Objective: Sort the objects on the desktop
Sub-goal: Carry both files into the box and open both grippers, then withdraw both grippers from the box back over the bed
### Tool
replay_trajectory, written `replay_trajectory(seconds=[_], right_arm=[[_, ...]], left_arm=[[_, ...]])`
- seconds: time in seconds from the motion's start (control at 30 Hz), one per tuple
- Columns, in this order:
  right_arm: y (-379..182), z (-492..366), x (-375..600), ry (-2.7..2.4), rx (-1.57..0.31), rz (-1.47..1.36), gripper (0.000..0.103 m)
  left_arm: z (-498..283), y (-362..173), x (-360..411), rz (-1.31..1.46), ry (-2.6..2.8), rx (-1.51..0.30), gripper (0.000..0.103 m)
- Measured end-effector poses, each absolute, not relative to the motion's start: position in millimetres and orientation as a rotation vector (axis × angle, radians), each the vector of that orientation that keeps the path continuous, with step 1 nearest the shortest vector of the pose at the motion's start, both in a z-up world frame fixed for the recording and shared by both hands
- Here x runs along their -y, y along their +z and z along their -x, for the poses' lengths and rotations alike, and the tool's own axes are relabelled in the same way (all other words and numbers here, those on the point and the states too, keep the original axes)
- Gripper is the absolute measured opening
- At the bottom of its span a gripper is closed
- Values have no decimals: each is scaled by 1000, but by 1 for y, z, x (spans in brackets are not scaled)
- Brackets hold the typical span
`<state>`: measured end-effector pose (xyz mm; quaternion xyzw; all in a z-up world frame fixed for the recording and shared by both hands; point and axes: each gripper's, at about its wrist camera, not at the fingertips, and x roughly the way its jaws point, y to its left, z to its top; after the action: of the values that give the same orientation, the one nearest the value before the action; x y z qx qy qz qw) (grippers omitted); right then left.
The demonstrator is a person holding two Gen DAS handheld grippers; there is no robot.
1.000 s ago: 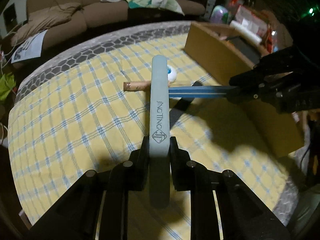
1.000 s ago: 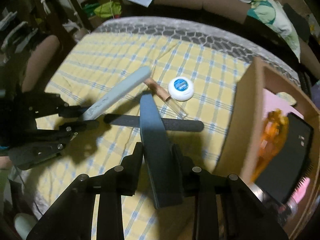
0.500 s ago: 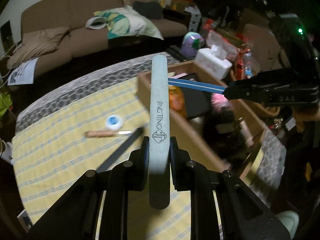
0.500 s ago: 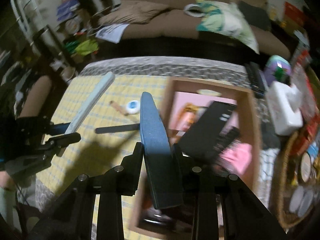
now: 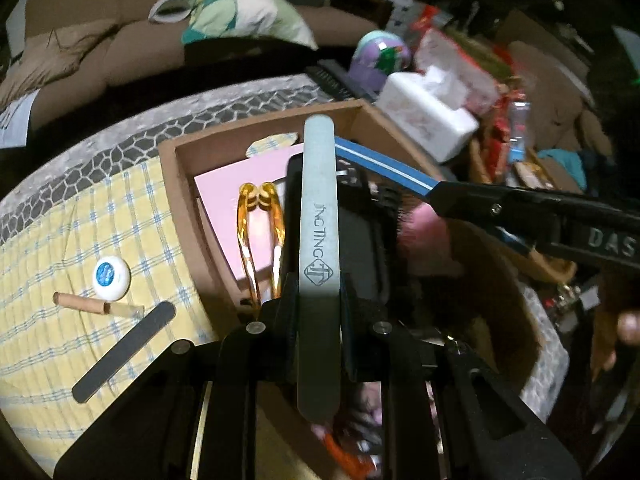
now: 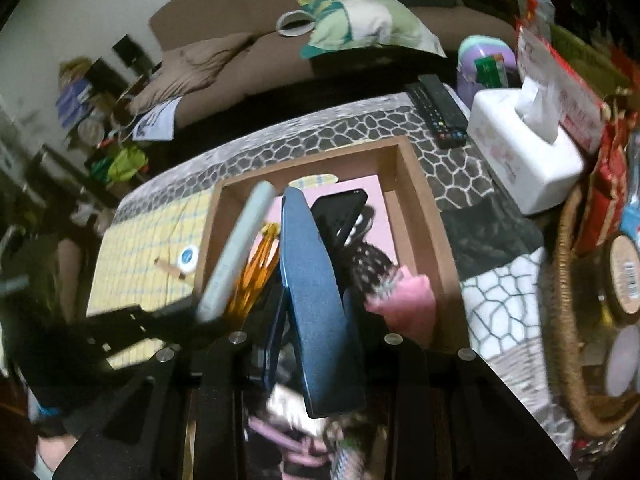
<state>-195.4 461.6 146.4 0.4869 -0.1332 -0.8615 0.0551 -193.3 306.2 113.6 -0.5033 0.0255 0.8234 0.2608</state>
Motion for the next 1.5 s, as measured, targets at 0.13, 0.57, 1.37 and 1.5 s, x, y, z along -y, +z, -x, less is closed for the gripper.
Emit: replay_trajectory(seconds=[0.13,0.57,1.37,1.5], right_arm=[[126,219,-460,-2628,524,-1502,30],[114,219,-441,-2452,700,-1544,40],[119,186,-420,-2521,550,-1523,50],[112,184,-392,-2448,496,-1547,46]], left_arm=[[214,93,-306,1424,2260,-52,17],[198,138,-257,1309,2323,38,76],[139,116,-125,1427,2393,54,86],[139,111,-129,1425,2371,62,86]])
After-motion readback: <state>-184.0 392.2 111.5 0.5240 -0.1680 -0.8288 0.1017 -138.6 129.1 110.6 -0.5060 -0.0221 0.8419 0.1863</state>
